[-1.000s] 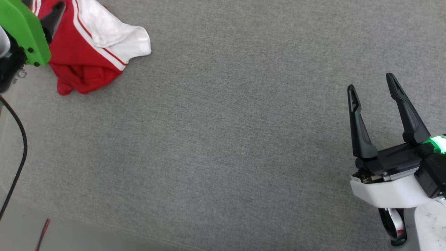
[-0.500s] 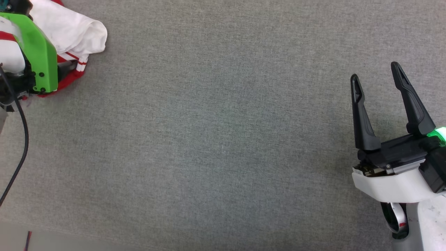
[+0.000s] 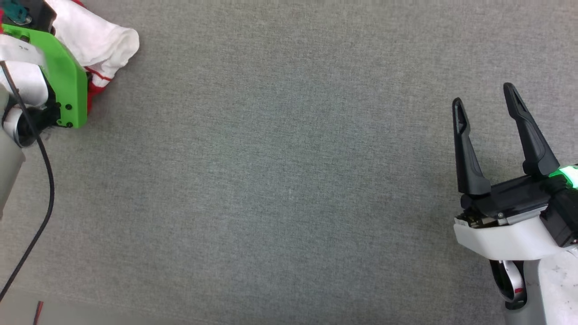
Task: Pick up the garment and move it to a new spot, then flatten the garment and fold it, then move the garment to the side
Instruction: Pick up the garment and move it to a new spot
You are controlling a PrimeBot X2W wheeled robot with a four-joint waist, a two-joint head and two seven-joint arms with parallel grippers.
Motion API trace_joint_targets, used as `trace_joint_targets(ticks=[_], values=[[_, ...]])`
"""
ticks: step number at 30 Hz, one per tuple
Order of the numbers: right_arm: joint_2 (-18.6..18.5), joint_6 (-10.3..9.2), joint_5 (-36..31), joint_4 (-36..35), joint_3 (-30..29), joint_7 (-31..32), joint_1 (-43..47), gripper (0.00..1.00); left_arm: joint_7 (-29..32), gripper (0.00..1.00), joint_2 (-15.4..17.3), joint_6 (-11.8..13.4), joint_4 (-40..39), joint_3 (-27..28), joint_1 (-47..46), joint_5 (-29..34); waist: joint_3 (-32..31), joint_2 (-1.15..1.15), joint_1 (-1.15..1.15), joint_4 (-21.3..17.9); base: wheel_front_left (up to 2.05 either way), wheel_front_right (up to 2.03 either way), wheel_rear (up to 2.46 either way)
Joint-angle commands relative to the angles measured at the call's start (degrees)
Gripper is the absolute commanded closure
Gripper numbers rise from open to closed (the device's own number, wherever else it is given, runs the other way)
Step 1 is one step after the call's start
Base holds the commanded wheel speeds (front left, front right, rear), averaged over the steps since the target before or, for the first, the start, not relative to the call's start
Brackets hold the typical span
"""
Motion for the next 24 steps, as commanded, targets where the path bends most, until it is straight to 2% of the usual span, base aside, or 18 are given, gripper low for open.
trace_joint_targets(ticks=[1,8,15,21,24], values=[[0.12,-0.04,0.51,0.32,0.02,-0.28,0.42,0.00,-1.98,1.00,-0.33,-0.11,-0.05,-0.56,-0.54,0.56,-3.11,0.00,0.00,0.80,0.00,0.00,0.00],[1.43,-0.04,1.57,1.41,-0.10,-0.28,3.06,0.00,-11.24,1.00,0.75,-0.11,-4.84,-5.23,-4.36,4.32,-10.11,0.00,0.00,1.26,0.00,0.00,0.00],[2.51,-0.04,2.29,1.78,-0.25,-0.28,4.63,0.00,-16.41,1.00,0.15,-0.11,-11.51,-9.96,-7.70,6.97,-13.67,0.00,0.00,0.44,0.00,0.00,0.00],[3.11,-0.04,2.93,1.73,-0.64,-0.28,4.77,0.00,-18.19,1.00,-2.62,-0.11,-16.26,-13.47,-9.53,9.13,-15.07,0.00,0.00,-2.69,0.00,0.00,0.00],[3.25,-0.04,3.26,1.66,-0.94,-0.28,4.79,0.00,-18.77,1.00,-5.27,-0.11,-17.79,-15.02,-10.04,9.98,-15.38,0.00,0.00,-5.03,0.00,0.00,0.00]])
